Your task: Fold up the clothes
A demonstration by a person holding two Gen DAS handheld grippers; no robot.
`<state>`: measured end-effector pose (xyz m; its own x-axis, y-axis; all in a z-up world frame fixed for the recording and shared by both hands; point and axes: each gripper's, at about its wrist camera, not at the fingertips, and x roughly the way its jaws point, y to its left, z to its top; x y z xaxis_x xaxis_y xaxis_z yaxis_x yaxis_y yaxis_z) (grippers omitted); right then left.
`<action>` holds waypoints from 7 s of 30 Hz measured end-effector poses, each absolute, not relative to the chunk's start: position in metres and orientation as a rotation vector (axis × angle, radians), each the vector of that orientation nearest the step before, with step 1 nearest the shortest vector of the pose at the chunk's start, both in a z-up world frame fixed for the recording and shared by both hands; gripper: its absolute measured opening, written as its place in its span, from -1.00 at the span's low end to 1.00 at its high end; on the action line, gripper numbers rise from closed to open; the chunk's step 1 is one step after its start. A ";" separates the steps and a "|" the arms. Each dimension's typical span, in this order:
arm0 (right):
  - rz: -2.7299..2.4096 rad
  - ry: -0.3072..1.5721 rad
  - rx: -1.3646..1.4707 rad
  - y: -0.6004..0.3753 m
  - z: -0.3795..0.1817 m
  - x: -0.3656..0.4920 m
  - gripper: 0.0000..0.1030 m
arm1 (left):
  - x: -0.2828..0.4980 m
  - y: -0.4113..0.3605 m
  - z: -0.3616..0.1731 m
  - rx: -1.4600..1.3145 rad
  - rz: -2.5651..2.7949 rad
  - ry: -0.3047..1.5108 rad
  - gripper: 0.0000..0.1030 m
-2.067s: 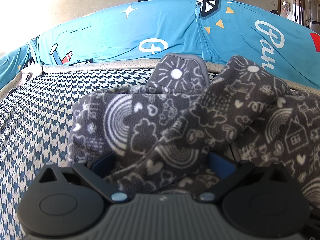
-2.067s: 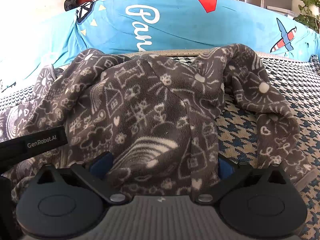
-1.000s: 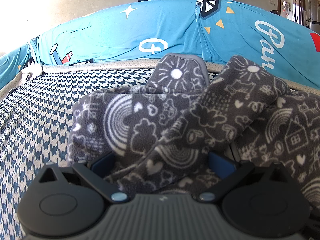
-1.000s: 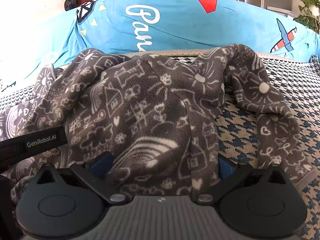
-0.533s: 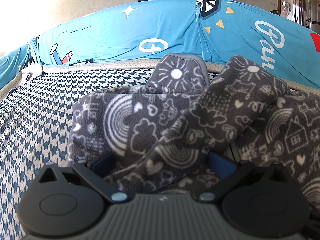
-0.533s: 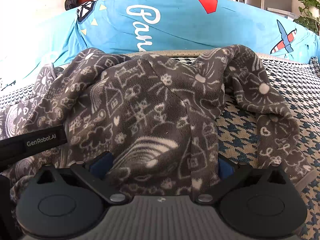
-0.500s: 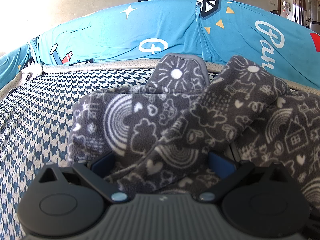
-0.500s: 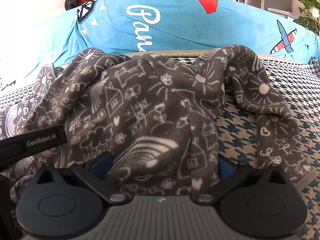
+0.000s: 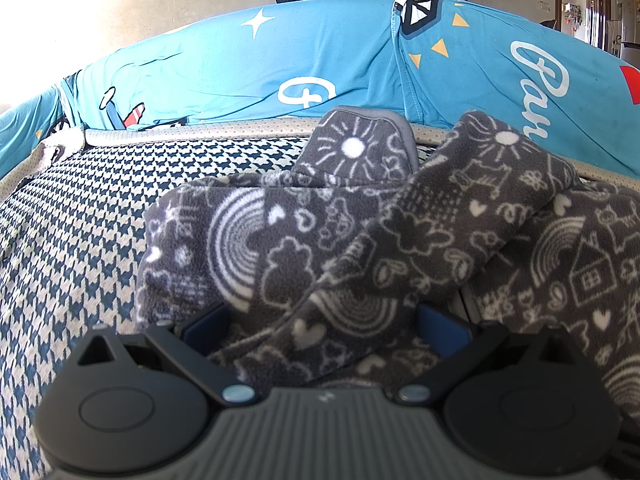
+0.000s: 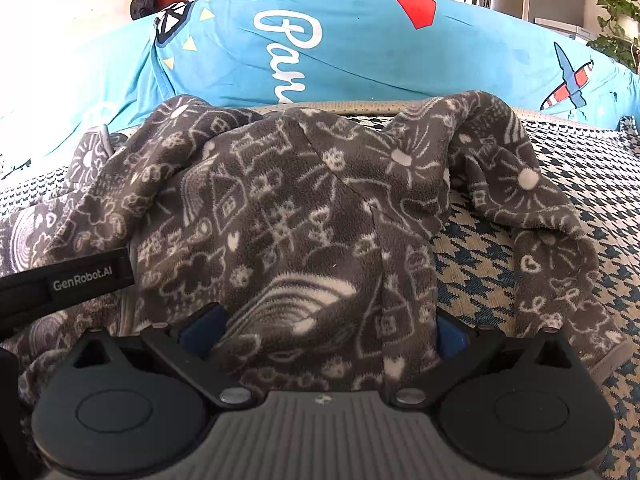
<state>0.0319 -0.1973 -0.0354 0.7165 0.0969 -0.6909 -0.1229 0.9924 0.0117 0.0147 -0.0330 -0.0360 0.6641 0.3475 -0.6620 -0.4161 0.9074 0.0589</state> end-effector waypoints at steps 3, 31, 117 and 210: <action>0.122 0.763 -0.034 -0.198 -0.035 0.031 1.00 | 0.015 -0.033 -0.036 -0.100 0.432 0.726 1.00; 0.123 0.763 -0.038 -0.198 -0.034 0.034 1.00 | 0.015 -0.033 -0.035 -0.101 0.433 0.726 1.00; 0.124 0.716 -0.078 -0.207 -0.035 0.012 1.00 | 0.015 -0.033 -0.035 -0.101 0.433 0.727 1.00; 0.327 0.707 0.212 -0.249 0.030 0.099 0.91 | 0.040 0.009 0.009 -0.013 0.212 0.763 1.00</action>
